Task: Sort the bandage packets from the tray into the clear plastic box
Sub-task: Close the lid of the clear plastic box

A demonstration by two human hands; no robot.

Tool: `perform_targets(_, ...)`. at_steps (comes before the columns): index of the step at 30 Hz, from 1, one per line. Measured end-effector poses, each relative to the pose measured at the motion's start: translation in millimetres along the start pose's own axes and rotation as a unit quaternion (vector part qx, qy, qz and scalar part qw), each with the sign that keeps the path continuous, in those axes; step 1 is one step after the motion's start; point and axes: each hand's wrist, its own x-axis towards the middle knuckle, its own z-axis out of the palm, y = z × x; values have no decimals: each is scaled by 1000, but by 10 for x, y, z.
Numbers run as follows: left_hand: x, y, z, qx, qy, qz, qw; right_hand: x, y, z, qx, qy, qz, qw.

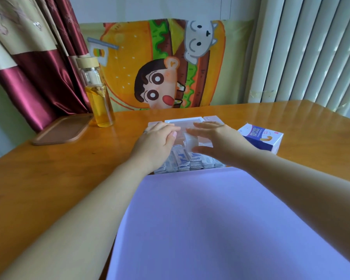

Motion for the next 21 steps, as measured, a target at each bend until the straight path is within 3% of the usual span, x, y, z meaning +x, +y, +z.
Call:
perform_targets(4,4,6,-9,6,-5,-5,1000,-40,-32,50,-26,25,-22,999)
perform_targets(6,0,22,-24,7,-11,-7,1000,-55,11,-8,39,29,-10,999)
perform_targets(9,5,26,-26,13,-13,-6,1000,-105,255,-103,147,164,101,970)
perform_targets(11,14,35,-10,10,2,-9,1000,-168,529,-117,128,232,227,937)
perform_targets(13,29,53,6,9,15,-13,1000,-245,766,-93,65,178,342,920)
perform_targets(15,31,52,12,11,23,-15,1000,-299,895,-56,20,83,392,916)
perform_targets(21,28,26,43,22,28,-10,999,-306,1060,-10,3,8,409,912)
